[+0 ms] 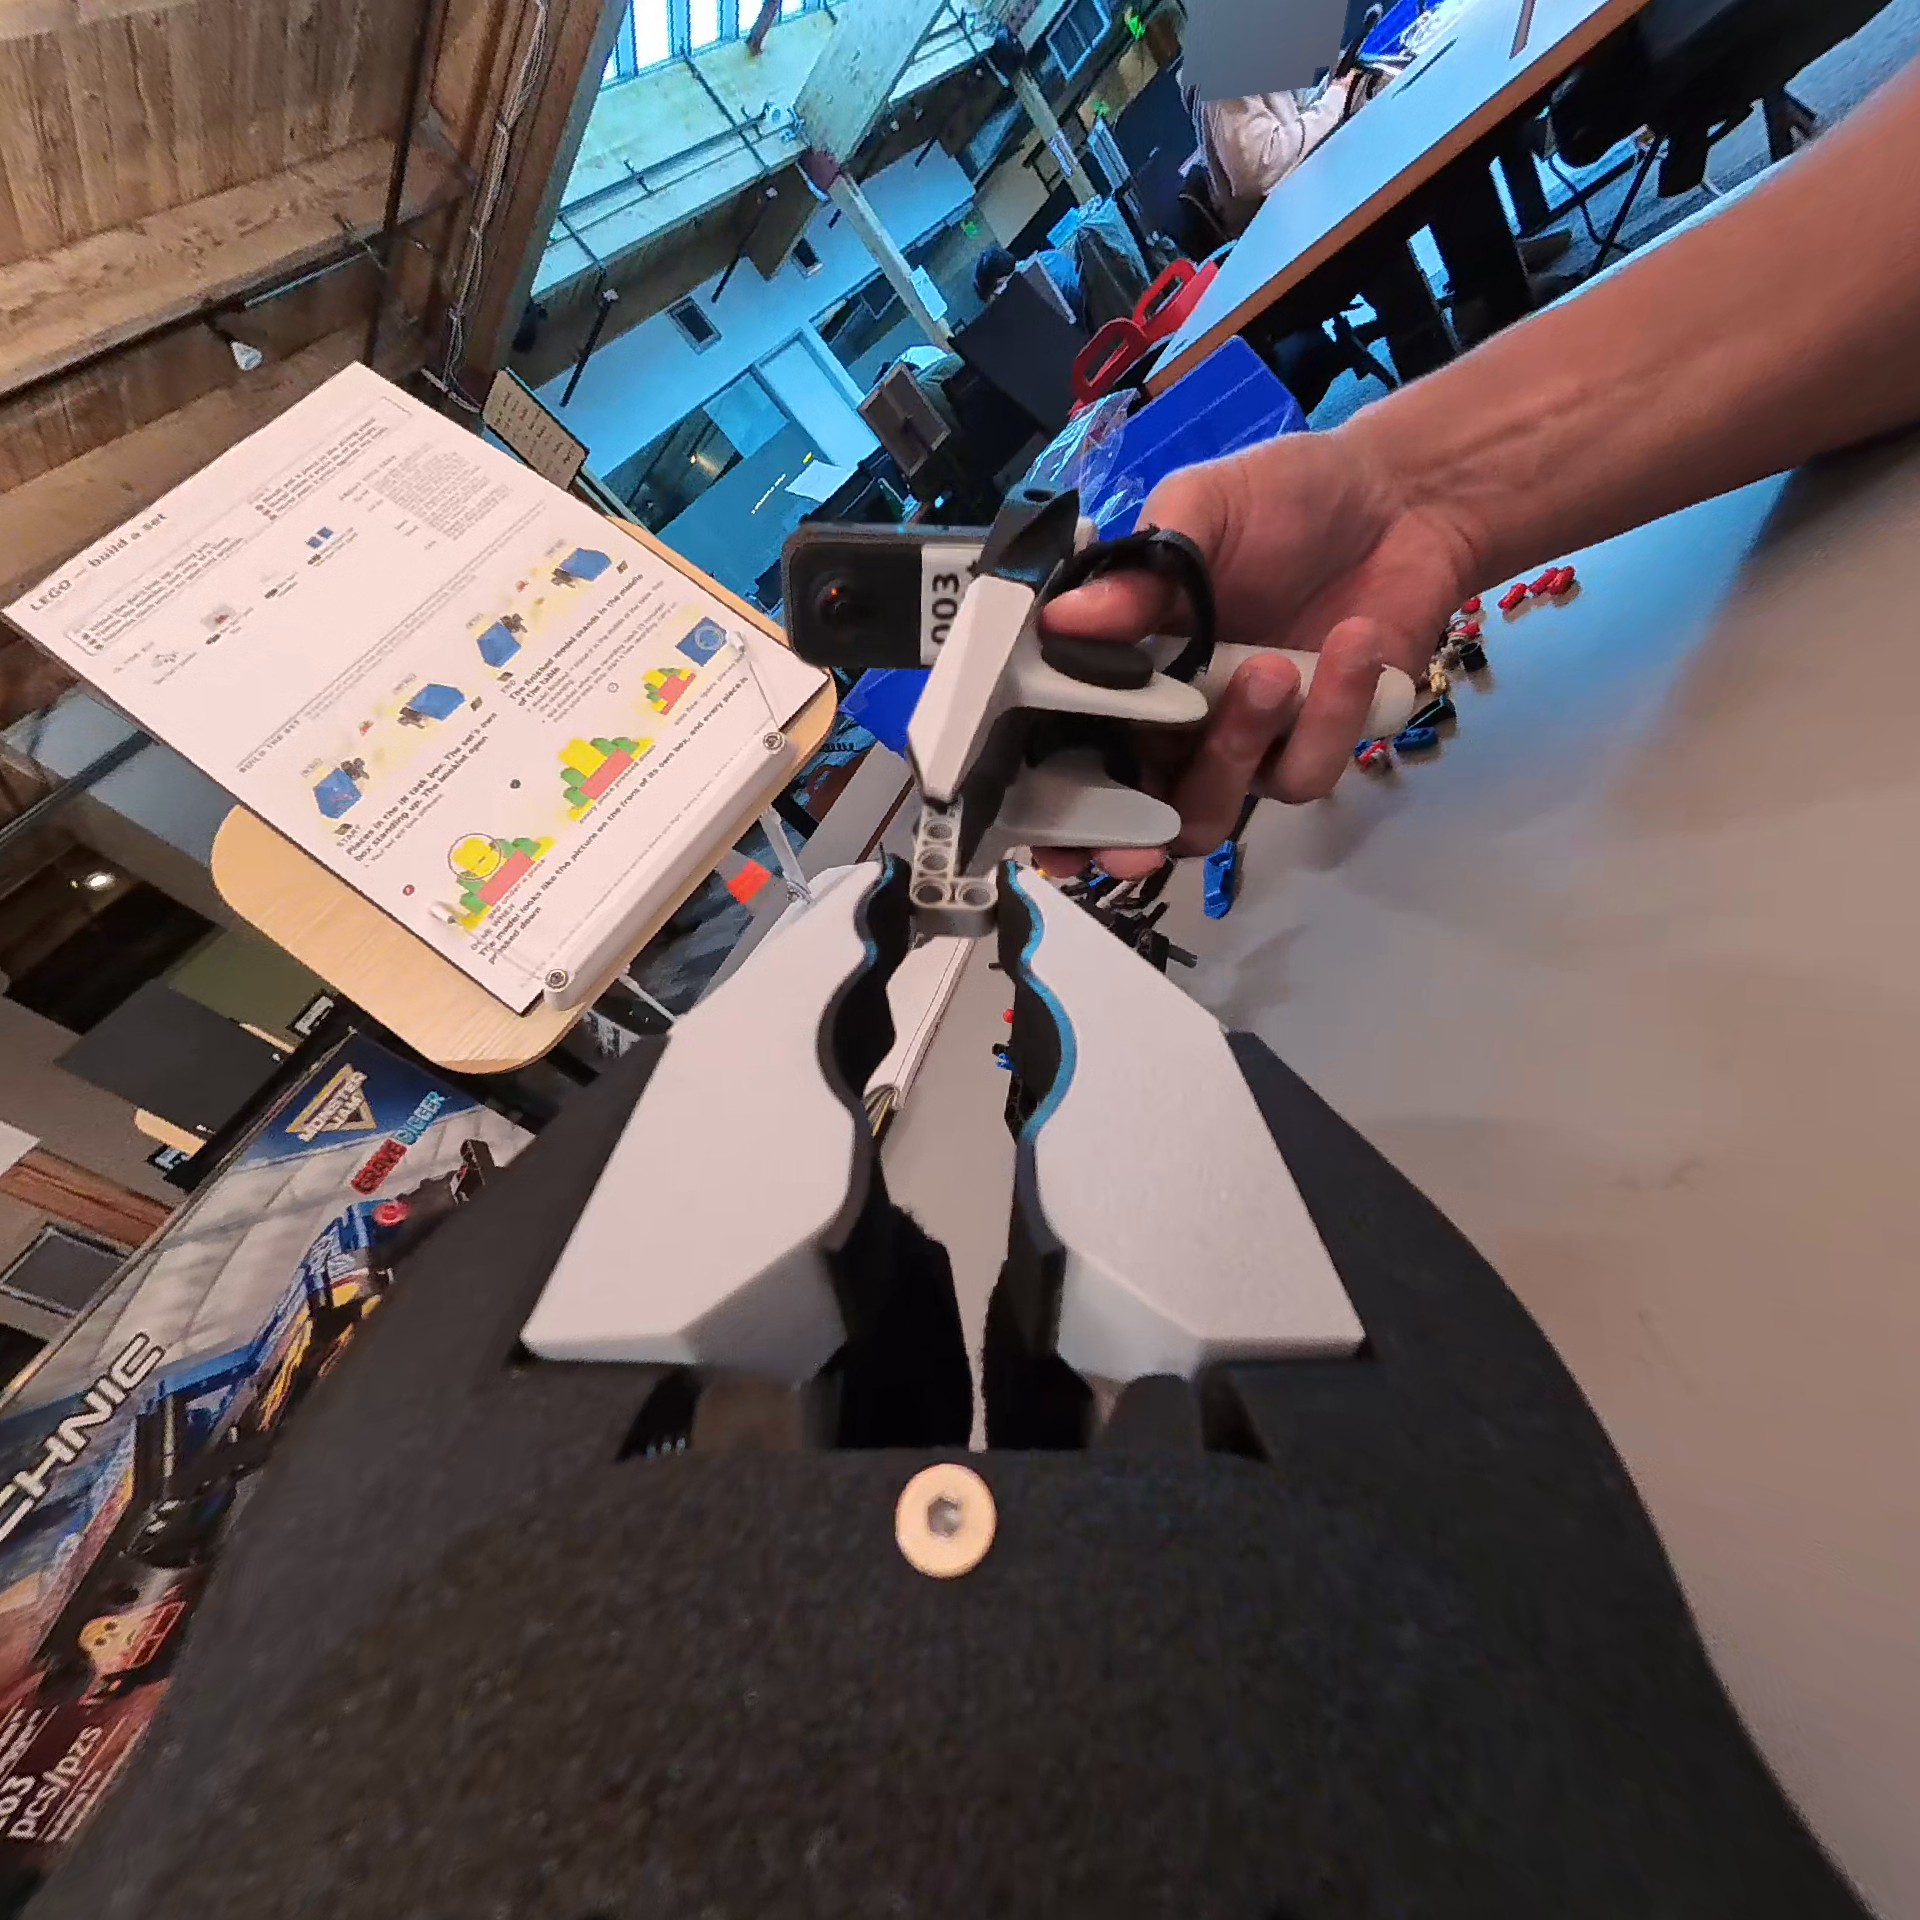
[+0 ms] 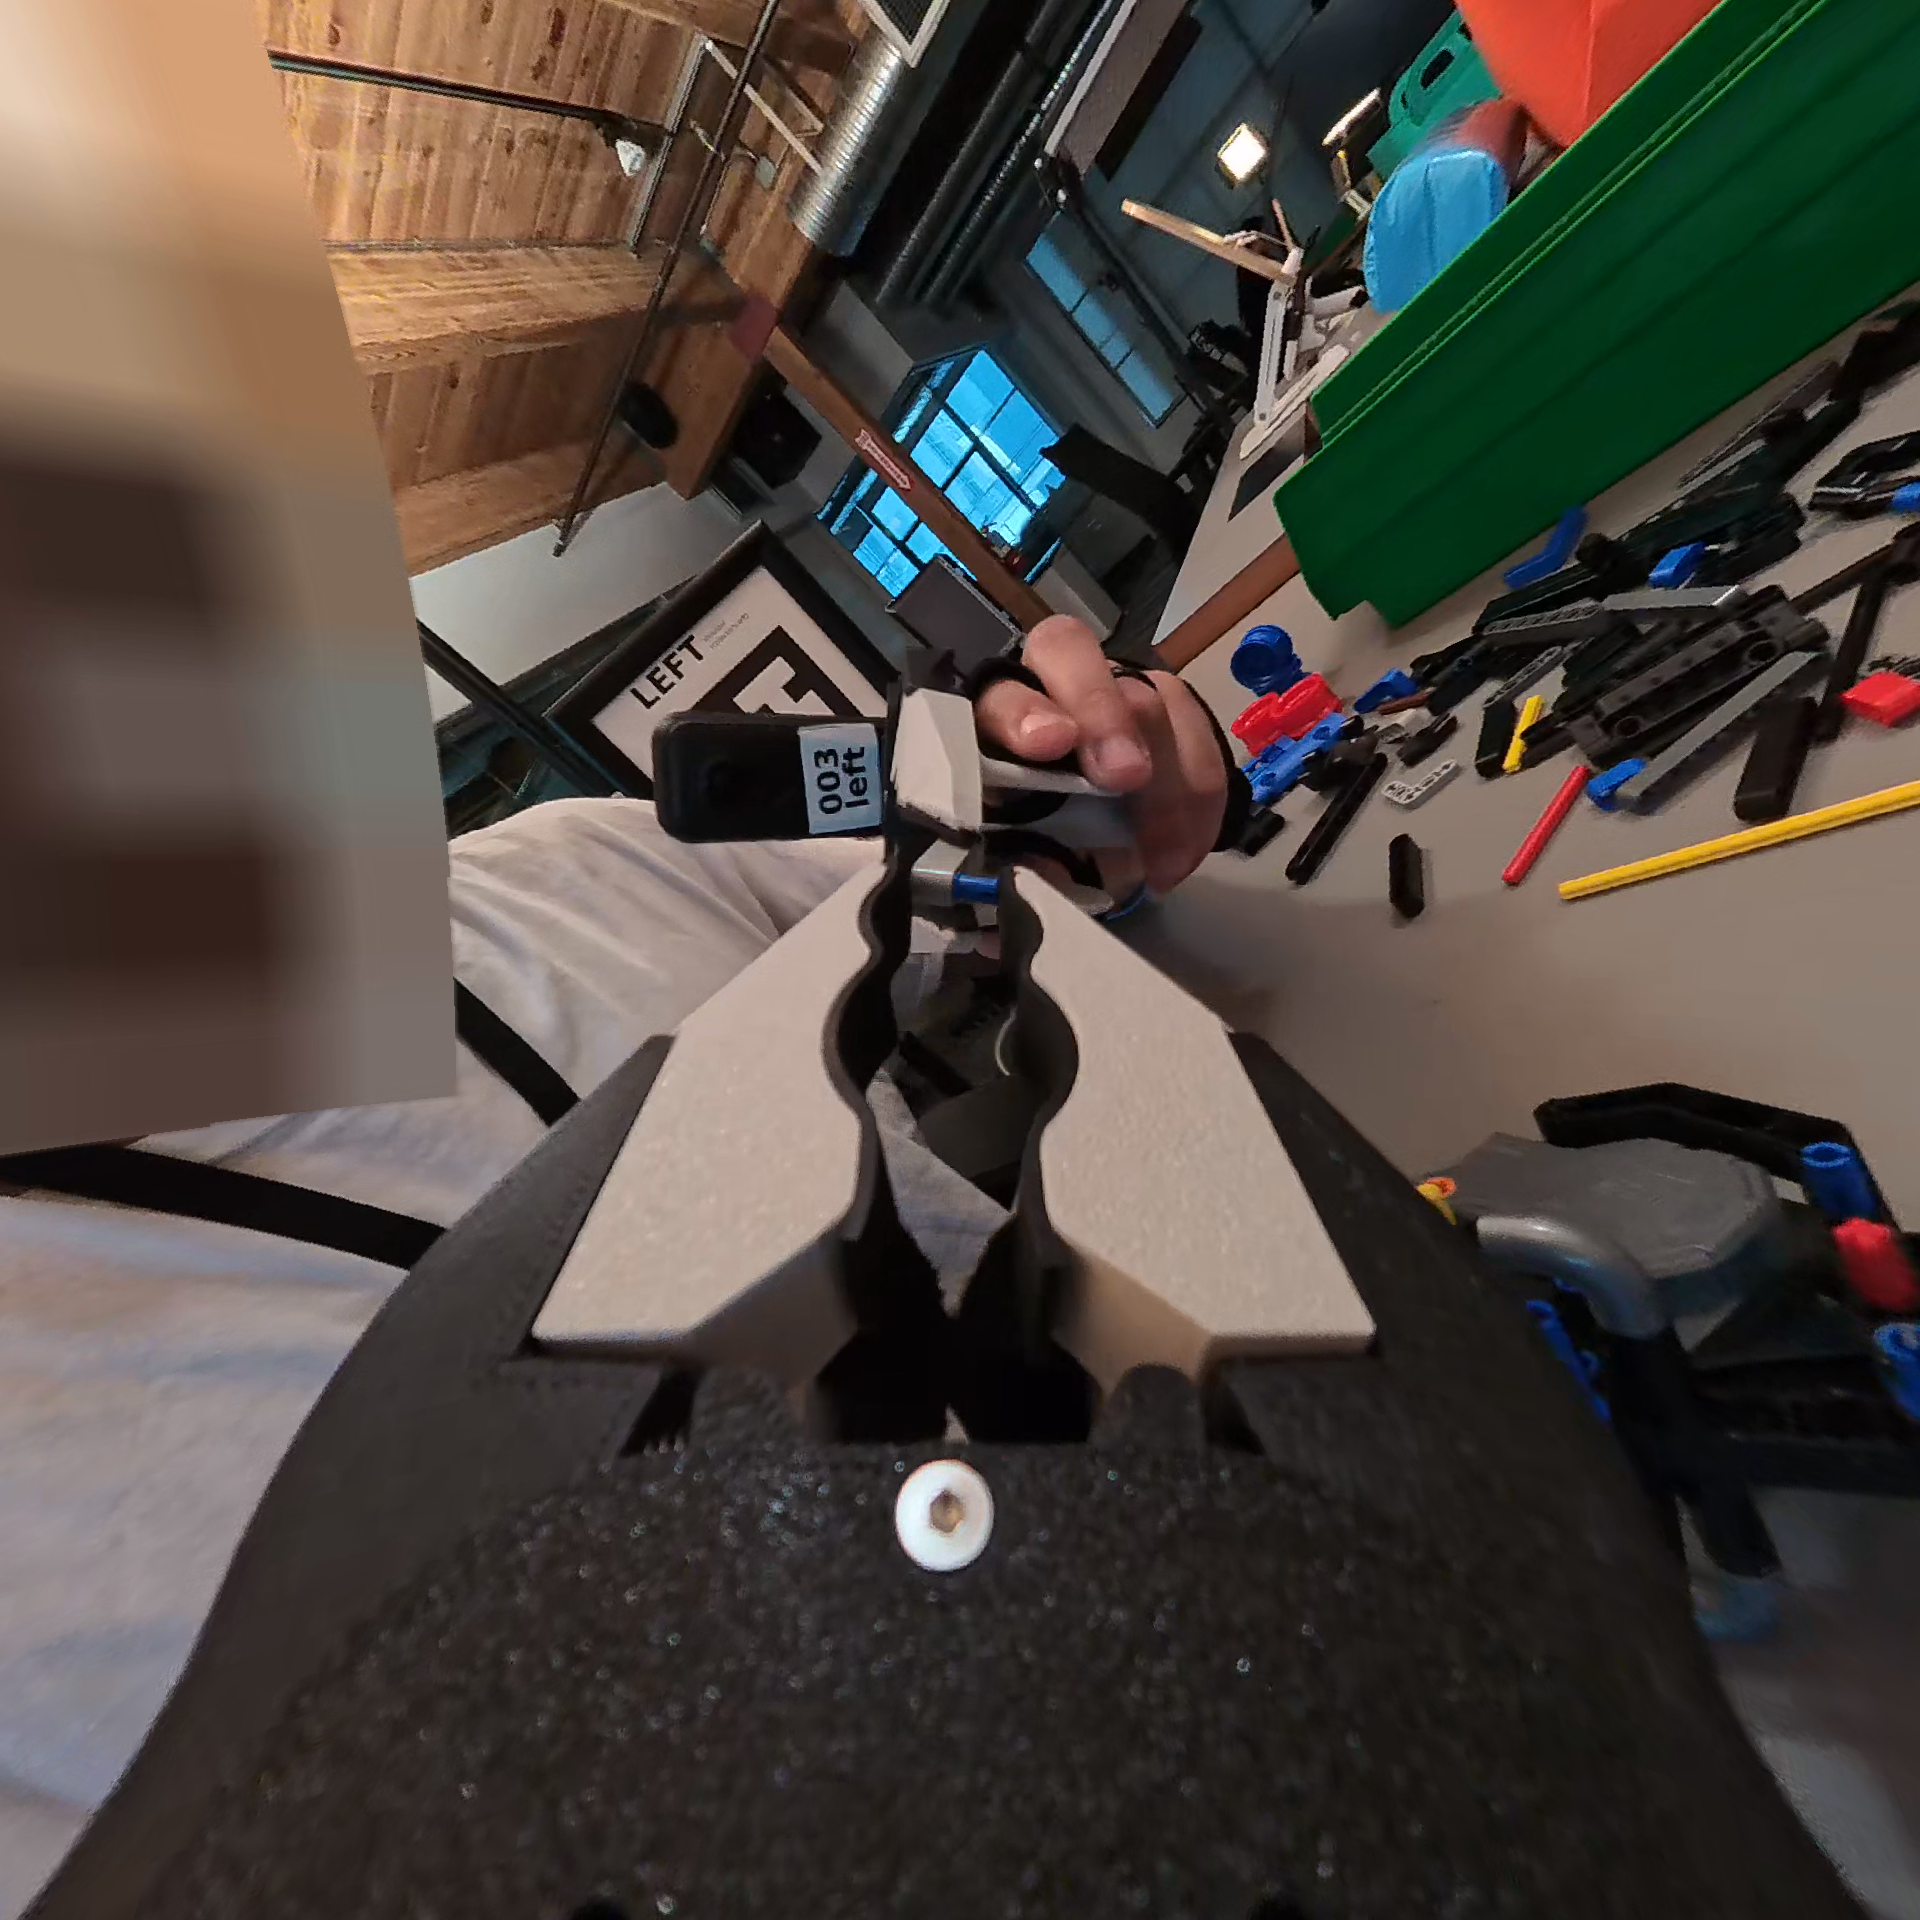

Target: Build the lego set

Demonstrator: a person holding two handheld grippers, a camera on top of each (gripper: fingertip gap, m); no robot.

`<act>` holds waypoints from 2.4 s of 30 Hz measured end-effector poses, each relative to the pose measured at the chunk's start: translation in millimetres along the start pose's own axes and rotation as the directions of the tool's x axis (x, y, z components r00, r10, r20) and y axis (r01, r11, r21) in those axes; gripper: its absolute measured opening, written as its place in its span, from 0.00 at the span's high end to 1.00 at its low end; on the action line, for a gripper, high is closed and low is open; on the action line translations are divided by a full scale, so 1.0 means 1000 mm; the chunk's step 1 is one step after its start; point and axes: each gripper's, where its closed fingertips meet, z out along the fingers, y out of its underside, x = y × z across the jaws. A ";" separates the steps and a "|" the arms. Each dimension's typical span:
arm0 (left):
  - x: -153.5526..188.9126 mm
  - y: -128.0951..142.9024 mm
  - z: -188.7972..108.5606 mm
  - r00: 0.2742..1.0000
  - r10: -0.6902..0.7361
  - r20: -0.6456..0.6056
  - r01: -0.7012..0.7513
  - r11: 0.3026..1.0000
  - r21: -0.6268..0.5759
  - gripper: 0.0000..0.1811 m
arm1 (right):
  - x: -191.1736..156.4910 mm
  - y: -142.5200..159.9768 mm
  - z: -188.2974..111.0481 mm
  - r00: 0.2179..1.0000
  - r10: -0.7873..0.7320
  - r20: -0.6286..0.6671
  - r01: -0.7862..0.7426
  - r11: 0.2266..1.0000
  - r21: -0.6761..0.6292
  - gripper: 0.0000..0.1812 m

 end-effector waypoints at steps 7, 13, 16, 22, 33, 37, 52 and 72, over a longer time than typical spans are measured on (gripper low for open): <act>0.000 0.006 -0.002 1.000 0.002 -0.017 -0.002 1.000 -0.016 0.93 | 0.004 -0.001 0.000 0.999 -0.028 -0.040 0.028 1.000 0.001 0.92; -0.007 0.021 0.000 1.000 0.005 0.003 -0.005 0.995 -0.101 0.92 | 0.009 -0.026 -0.037 0.931 -0.233 -0.282 0.240 0.971 -0.008 0.82; -0.013 0.046 0.003 0.994 0.107 0.035 -0.097 0.974 -0.204 0.92 | 0.017 -0.033 -0.075 0.816 -0.341 -0.467 0.330 0.938 -0.107 0.84; -0.020 0.071 0.010 0.989 0.139 0.057 -0.118 0.953 -0.279 0.92 | 0.055 -0.009 -0.123 0.686 -0.408 -0.603 0.371 0.908 -0.193 0.85; -0.017 0.090 0.022 0.980 -0.200 -0.022 0.186 0.942 -0.278 0.92 | 0.060 -0.005 -0.129 0.680 -0.361 -0.638 0.344 0.926 -0.157 0.85; -0.017 0.093 0.022 0.959 -0.280 -0.041 0.258 0.925 -0.277 0.92 | 0.067 -0.005 -0.133 0.682 -0.339 -0.648 0.326 0.934 -0.145 0.85; -0.020 0.094 0.017 0.948 -0.314 -0.055 0.288 0.918 -0.271 0.92 | 0.069 -0.012 -0.143 0.721 -0.263 -0.641 0.295 0.954 -0.059 0.87; 0.004 0.092 0.020 0.881 -0.444 -0.162 0.385 0.873 -0.300 0.92 | 0.068 -0.005 -0.137 0.704 -0.318 -0.635 0.312 0.942 -0.126 0.87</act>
